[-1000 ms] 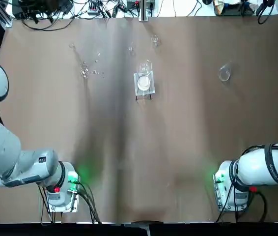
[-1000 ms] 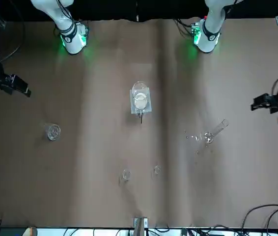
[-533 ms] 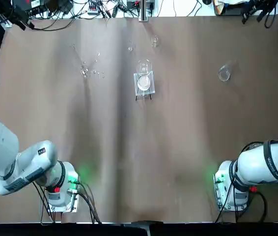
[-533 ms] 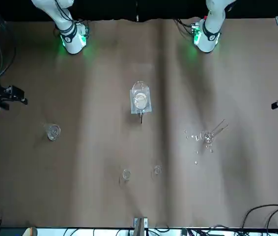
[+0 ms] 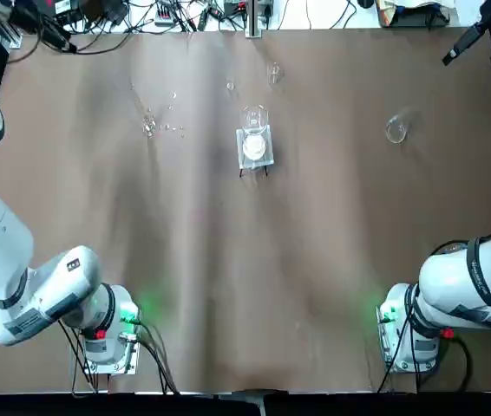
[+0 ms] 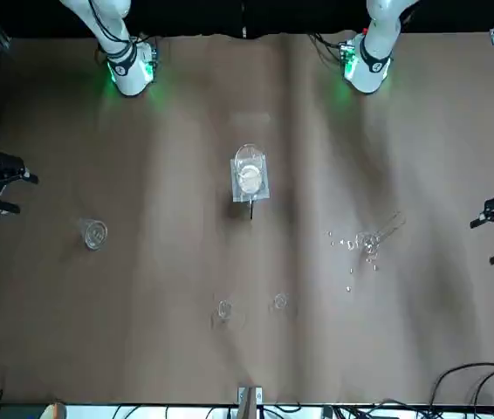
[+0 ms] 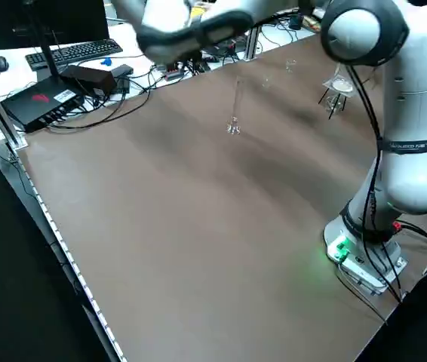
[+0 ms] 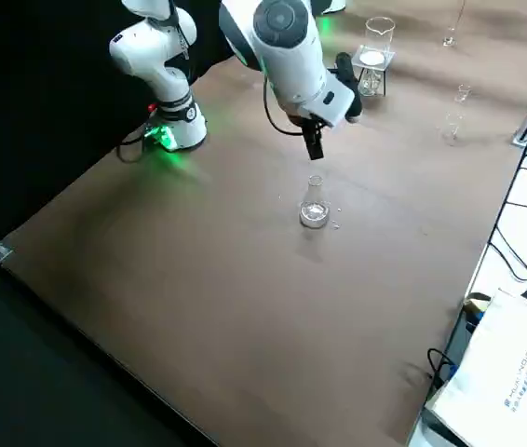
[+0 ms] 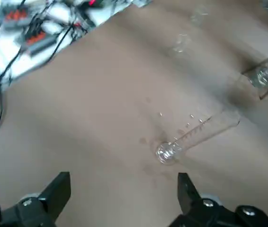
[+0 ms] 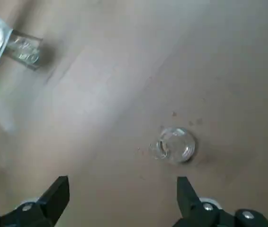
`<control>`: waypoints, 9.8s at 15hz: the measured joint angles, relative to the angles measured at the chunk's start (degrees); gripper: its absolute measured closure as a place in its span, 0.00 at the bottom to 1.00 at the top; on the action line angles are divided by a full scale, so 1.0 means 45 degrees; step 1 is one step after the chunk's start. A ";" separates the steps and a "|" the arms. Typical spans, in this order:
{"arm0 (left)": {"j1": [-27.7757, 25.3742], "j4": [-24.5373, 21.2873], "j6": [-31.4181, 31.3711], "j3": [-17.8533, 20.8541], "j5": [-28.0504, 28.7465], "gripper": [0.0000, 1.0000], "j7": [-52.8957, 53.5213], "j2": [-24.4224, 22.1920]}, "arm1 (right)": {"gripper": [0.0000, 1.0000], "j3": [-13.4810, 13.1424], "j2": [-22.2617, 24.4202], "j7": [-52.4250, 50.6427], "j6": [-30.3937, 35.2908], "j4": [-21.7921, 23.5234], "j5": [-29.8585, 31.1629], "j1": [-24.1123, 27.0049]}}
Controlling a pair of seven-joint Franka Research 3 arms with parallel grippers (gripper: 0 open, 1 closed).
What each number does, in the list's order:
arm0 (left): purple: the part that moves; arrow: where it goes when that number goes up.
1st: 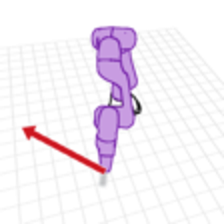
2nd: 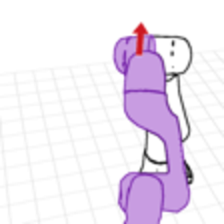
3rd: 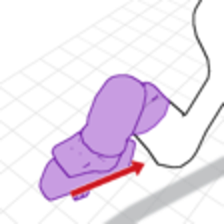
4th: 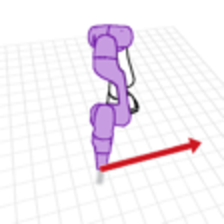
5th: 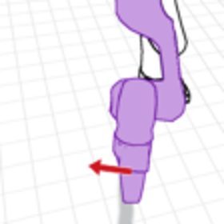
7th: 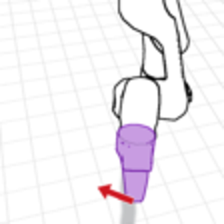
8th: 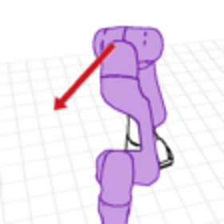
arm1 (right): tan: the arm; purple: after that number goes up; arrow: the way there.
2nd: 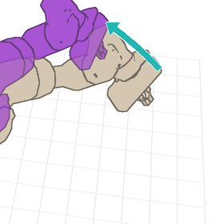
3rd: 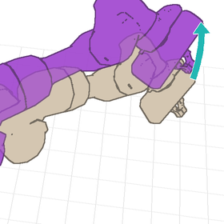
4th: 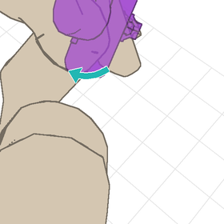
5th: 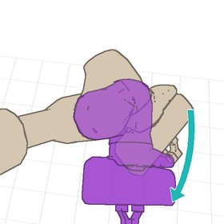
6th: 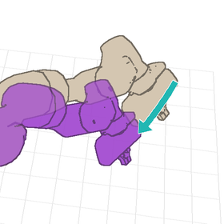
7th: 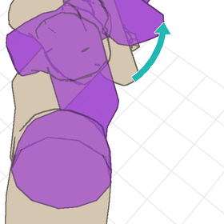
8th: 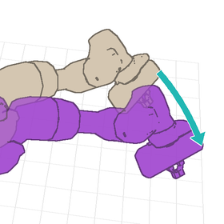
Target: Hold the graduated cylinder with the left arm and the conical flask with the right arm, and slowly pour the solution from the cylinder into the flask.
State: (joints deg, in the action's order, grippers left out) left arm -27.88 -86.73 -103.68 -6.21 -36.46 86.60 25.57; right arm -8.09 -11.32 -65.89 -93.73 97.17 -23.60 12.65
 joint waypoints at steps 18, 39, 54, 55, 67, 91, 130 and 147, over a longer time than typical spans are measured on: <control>-0.0170 -0.0084 0.4886 -0.0156 -0.4358 0.00 1.0328 0.4690 | 0.00 0.0011 -0.2056 -1.1925 0.1957 -0.0003 -0.4648 0.1792; 0.0800 -0.0512 0.4621 -0.0208 -0.4998 0.00 1.0884 0.5336 | 0.00 0.0193 -0.5729 -1.6459 0.4045 -0.0198 -0.8580 0.3637; 0.0936 -0.0512 0.4549 -0.0204 -0.5459 0.52 1.0990 0.5456 | 0.00 0.0198 -0.7214 -1.9174 0.4036 -0.0267 -0.9047 0.3642; 0.0937 -0.0512 0.4549 -0.0204 -0.5459 0.54 1.0994 0.5456 | 0.00 0.0198 -0.7365 -1.9245 0.4037 -0.0274 -0.9115 0.3642; 0.1019 -0.0411 0.4475 -0.0228 -0.5494 0.66 1.0995 0.5455 | 0.00 0.0248 -0.7671 -1.9583 0.4043 -0.0358 -0.9280 0.3591; 0.5614 -0.0219 0.2053 -0.0612 -0.3603 0.66 0.6657 0.0861 | 0.17 0.0337 -0.8217 -1.9577 0.4132 -0.0338 -0.9280 0.3508; 1.2020 -0.0452 -0.0163 -0.0630 0.5991 0.66 -0.1282 -0.0907 | 0.61 0.0235 -0.8148 -1.8886 0.3966 -0.0955 -0.9278 0.3005; 1.3187 -0.0617 -0.0425 -0.0636 0.8086 0.66 -0.3276 -0.0900 | 0.58 0.0148 -0.8379 -1.8798 0.4002 -0.0896 -0.9303 0.3280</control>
State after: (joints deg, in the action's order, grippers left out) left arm 31.46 -89.50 -105.60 -9.07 -0.08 71.86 21.52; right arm -7.43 -49.02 -150.49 -75.72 93.14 -65.47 27.41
